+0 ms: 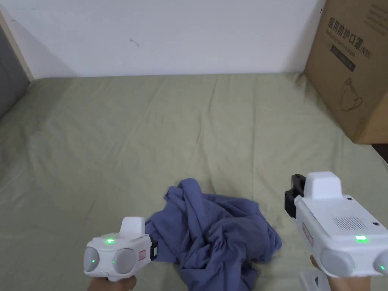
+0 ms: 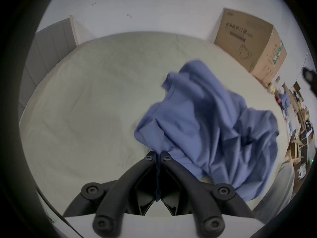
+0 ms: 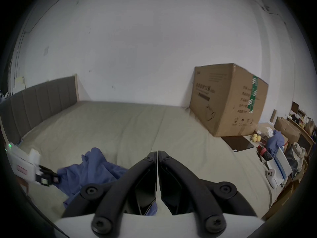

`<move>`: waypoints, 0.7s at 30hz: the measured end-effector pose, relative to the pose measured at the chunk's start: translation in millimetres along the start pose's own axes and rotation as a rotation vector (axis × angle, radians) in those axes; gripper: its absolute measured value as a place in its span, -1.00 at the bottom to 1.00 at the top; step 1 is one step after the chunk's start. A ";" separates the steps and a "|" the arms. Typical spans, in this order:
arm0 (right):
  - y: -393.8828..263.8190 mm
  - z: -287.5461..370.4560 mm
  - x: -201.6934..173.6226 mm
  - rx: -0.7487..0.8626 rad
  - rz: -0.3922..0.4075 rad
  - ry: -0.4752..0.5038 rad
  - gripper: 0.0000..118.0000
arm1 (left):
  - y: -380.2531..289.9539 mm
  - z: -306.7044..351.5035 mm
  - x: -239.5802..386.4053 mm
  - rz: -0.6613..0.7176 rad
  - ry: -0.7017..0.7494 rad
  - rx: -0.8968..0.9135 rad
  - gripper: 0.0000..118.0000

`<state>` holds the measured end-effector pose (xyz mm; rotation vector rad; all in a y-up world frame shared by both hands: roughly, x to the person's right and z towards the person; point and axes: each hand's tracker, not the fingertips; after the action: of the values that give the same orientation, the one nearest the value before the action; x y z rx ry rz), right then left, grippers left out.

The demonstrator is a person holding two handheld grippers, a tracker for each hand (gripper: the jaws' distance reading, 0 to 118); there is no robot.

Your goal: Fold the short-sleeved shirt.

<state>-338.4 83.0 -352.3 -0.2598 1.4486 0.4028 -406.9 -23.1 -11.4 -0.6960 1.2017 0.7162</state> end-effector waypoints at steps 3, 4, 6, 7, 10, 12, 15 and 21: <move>5.6 -49.4 -7.0 -0.148 -0.006 0.055 0.37 | 7.7 11.8 -7.4 -0.003 -0.055 0.021 -1.00; 6.0 -68.5 -8.6 -0.218 -0.008 0.082 0.78 | 8.8 19.0 -5.9 -0.007 -0.064 0.030 -1.00; -2.1 -101.5 -12.6 -0.289 -0.027 0.101 0.84 | 9.1 28.2 -2.6 -0.017 -0.076 0.041 -1.00; -4.7 -115.8 -16.6 -0.328 -0.030 0.112 0.84 | 8.6 29.8 -1.6 -0.020 -0.082 0.041 -1.00; -21.2 -160.1 -24.3 -0.491 -0.011 0.124 0.80 | 6.3 30.8 2.4 -0.036 -0.092 0.039 -1.00; -31.3 -173.5 -32.7 -0.573 -0.007 0.125 0.74 | 3.5 30.1 3.2 -0.056 -0.088 0.033 -1.00; -46.3 -185.2 -42.4 -0.634 0.011 0.135 0.38 | 0.8 29.5 1.0 -0.069 -0.081 0.026 -1.00; -46.7 -174.0 -51.1 -0.623 -0.009 0.169 -0.75 | -1.3 22.9 -13.2 -0.010 -0.097 0.012 -1.00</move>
<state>-480.2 -36.1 -324.3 -0.8140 1.4532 0.8381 -395.6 -7.2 6.5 -0.6493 1.1125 0.7261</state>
